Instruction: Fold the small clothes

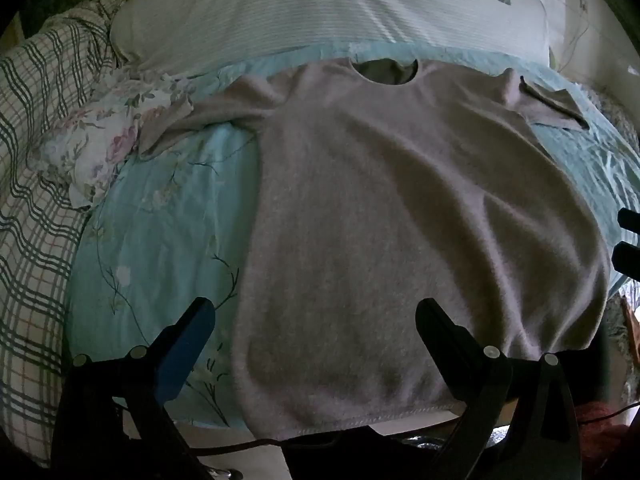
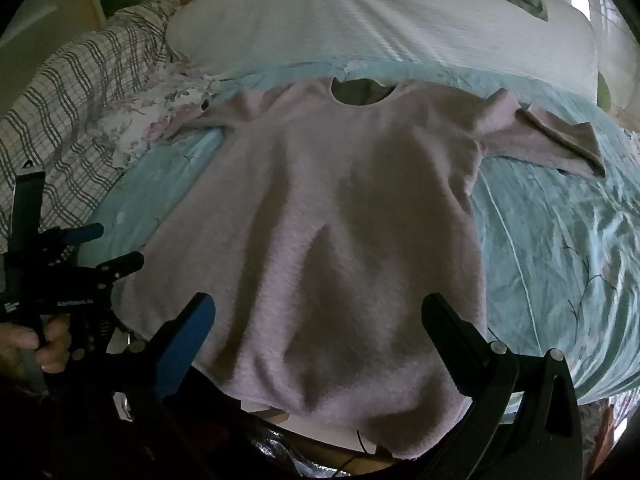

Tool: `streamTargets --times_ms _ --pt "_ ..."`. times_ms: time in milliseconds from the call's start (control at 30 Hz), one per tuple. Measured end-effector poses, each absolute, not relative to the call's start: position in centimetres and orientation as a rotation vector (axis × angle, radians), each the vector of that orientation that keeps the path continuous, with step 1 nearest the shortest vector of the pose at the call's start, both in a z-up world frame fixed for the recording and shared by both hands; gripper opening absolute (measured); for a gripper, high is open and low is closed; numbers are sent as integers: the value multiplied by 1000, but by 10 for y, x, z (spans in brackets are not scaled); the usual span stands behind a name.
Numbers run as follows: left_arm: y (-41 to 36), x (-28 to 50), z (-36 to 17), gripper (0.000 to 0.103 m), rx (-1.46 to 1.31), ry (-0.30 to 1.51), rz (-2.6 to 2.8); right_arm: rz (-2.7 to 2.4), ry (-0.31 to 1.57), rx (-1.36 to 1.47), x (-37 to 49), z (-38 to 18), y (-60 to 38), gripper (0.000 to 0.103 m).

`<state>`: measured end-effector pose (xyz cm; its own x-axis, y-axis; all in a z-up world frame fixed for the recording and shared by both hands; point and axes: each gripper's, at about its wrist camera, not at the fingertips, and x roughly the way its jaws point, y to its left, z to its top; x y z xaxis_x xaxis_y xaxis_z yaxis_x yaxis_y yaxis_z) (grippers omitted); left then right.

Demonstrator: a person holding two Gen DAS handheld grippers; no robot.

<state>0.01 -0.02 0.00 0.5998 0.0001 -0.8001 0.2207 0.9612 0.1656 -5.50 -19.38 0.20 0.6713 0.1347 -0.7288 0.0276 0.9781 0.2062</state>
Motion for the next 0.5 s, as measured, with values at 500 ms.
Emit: streamTargets --times_ms 500 --pt "-7 6 6 101 257 934 -130 82 826 225 -49 7 -192 103"
